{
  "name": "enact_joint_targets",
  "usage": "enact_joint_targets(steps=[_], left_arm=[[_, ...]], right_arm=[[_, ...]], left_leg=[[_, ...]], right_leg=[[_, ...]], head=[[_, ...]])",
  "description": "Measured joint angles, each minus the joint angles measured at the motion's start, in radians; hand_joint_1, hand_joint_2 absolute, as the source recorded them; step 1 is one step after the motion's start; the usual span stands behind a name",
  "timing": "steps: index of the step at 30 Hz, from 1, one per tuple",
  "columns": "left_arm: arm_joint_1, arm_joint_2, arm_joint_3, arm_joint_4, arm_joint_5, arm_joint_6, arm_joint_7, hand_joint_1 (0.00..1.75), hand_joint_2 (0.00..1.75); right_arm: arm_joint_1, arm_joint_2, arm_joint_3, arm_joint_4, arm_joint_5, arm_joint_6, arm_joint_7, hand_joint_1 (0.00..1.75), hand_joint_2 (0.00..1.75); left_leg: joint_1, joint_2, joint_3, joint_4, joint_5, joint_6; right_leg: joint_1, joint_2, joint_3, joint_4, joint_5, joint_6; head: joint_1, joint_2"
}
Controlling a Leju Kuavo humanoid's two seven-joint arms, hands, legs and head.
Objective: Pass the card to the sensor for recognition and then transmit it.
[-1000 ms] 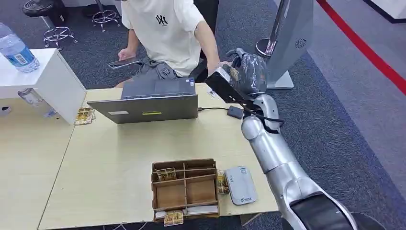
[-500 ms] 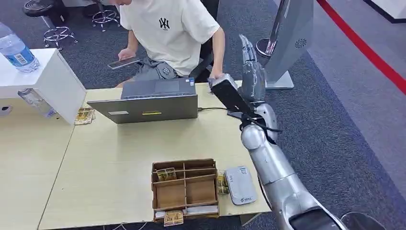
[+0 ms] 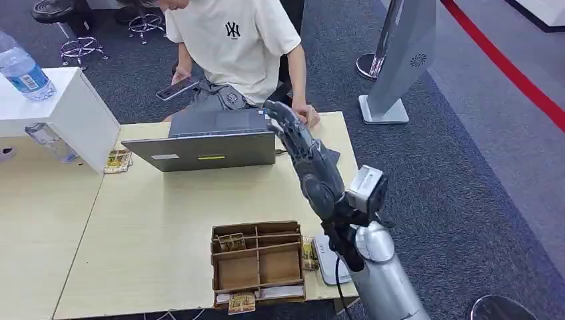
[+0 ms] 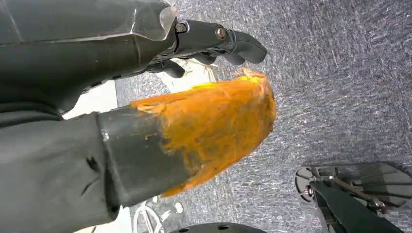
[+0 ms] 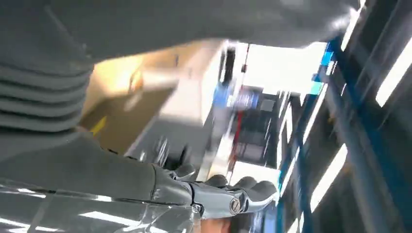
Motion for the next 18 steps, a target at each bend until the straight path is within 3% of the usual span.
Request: enact_joint_targets(steps=[2, 5, 11, 18], left_arm=[[0.000, 0.002, 0.005, 0.000, 0.004, 0.002, -0.001, 0.00, 0.00], [-0.001, 0.003, 0.007, 0.000, 0.010, 0.007, -0.003, 0.00, 0.00], [-0.002, 0.006, 0.021, 0.000, 0.018, 0.016, -0.011, 0.00, 0.00], [-0.004, 0.008, 0.029, 0.000, 0.021, 0.023, -0.016, 0.00, 0.00]], right_arm=[[0.040, -0.018, 0.026, -0.022, -0.044, 0.121, -0.014, 0.00, 0.00], [0.096, -0.037, 0.064, -0.039, -0.051, 0.206, -0.020, 0.00, 0.00], [0.212, -0.065, 0.174, -0.029, -0.031, 0.281, -0.012, 0.00, 0.00], [0.303, -0.082, 0.305, 0.093, -0.031, 0.318, -0.006, 0.00, 0.00]], left_leg=[[0.000, 0.000, 0.000, 0.000, 0.000, 0.000], [0.000, 0.000, 0.000, 0.000, 0.000, 0.000], [0.000, 0.000, 0.000, 0.000, -0.001, -0.001], [0.000, 0.000, 0.000, 0.000, -0.001, -0.001]], right_leg=[[0.000, 0.000, 0.000, 0.000, 0.000, 0.000], [0.000, 0.000, 0.000, 0.000, 0.000, 0.000], [0.000, 0.000, 0.000, 0.000, -0.001, 0.000], [0.000, 0.000, 0.000, 0.000, -0.001, 0.000]], head=[[0.000, 0.000], [0.000, 0.000], [0.000, 0.000], [0.000, 0.000]])
